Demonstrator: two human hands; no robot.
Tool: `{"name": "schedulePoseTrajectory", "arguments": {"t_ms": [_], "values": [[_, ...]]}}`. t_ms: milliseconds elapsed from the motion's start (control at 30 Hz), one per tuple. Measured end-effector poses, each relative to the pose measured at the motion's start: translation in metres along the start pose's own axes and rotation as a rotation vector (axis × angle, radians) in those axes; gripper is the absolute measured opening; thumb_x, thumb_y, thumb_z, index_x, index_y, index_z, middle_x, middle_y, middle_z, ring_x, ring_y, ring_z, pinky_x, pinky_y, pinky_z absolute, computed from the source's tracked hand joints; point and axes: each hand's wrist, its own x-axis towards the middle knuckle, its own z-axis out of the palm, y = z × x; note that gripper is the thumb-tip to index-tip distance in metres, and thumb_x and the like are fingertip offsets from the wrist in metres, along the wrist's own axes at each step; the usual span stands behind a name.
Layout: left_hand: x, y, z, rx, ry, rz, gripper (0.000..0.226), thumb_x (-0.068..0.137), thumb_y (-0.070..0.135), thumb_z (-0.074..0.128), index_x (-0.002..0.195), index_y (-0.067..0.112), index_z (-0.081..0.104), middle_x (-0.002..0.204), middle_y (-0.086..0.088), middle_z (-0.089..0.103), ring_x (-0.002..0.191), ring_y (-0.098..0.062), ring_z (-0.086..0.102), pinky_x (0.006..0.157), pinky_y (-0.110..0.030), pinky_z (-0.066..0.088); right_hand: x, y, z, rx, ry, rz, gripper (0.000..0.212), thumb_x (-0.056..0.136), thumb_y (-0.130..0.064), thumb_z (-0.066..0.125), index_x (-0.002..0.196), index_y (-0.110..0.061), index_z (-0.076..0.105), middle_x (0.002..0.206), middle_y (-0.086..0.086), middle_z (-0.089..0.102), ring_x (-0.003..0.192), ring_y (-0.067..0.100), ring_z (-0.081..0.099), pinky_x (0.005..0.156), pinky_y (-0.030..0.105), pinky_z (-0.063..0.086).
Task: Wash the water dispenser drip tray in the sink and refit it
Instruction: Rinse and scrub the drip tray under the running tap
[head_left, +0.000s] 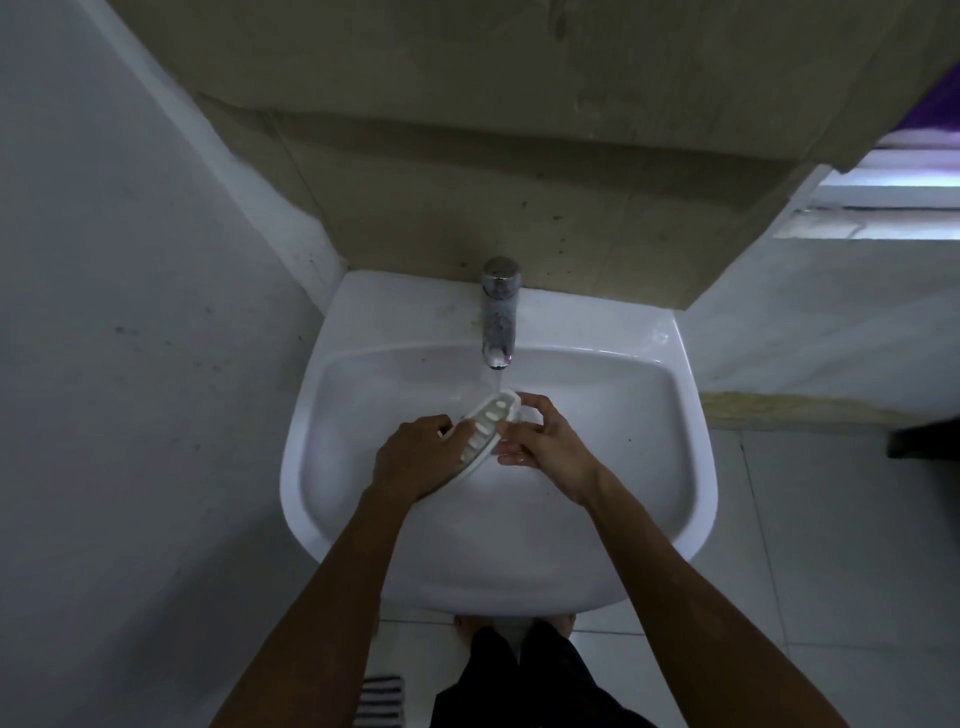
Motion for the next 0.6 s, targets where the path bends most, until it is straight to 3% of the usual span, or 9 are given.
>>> {"name": "schedulePoseTrajectory", "arguments": {"t_ms": [200, 333, 433, 533, 600], "values": [[0.007, 0.002, -0.008, 0.065, 0.06, 0.057, 0.048, 0.082, 0.071, 0.041, 0.072, 0.028, 0.058, 0.084, -0.001, 0.069, 0.084, -0.025, 0.064, 0.07, -0.029, 0.045, 0.002, -0.002, -0.004, -0.059, -0.004, -0.003, 0.055, 0.094, -0.009, 0.066, 0.14, -0.025, 0.042, 0.114, 0.024, 0.067, 0.097, 0.036, 0.071, 0.088, 0.041, 0.06], [0.011, 0.005, -0.014, 0.048, 0.019, 0.106, 0.057, 0.082, 0.071, 0.038, 0.065, 0.021, 0.06, 0.068, 0.002, 0.063, 0.073, -0.022, 0.064, 0.063, -0.028, 0.044, 0.001, -0.009, -0.006, -0.025, 0.036, -0.019, 0.033, 0.101, -0.017, 0.056, 0.133, -0.021, 0.053, 0.114, 0.019, 0.069, 0.092, 0.033, 0.074, 0.077, 0.032, 0.061], [0.016, 0.008, -0.014, 0.057, 0.015, 0.096, 0.058, 0.078, 0.074, 0.031, 0.059, 0.024, 0.056, 0.073, -0.001, 0.066, 0.079, -0.026, 0.065, 0.067, -0.03, 0.045, 0.003, -0.009, -0.009, 0.051, 0.084, -0.014, 0.027, 0.105, -0.017, 0.047, 0.129, -0.014, 0.058, 0.11, 0.024, 0.069, 0.084, 0.033, 0.074, 0.067, 0.03, 0.06], [0.017, 0.012, -0.012, 0.055, 0.087, 0.06, 0.053, 0.082, 0.07, 0.039, 0.075, 0.026, 0.067, 0.086, 0.003, 0.072, 0.087, -0.024, 0.067, 0.076, -0.031, 0.049, 0.005, -0.003, -0.01, 0.102, 0.108, -0.017, 0.026, 0.104, -0.014, 0.048, 0.127, -0.009, 0.059, 0.107, 0.026, 0.07, 0.081, 0.034, 0.074, 0.066, 0.031, 0.06], [0.016, 0.015, -0.014, 0.097, 0.224, 0.065, 0.043, 0.086, 0.062, 0.046, 0.09, 0.027, 0.072, 0.09, 0.006, 0.072, 0.087, -0.02, 0.067, 0.077, -0.029, 0.049, 0.007, 0.003, -0.008, 0.129, 0.134, -0.029, 0.026, 0.104, -0.012, 0.047, 0.127, -0.005, 0.058, 0.104, 0.027, 0.07, 0.083, 0.039, 0.072, 0.069, 0.035, 0.062]]}}
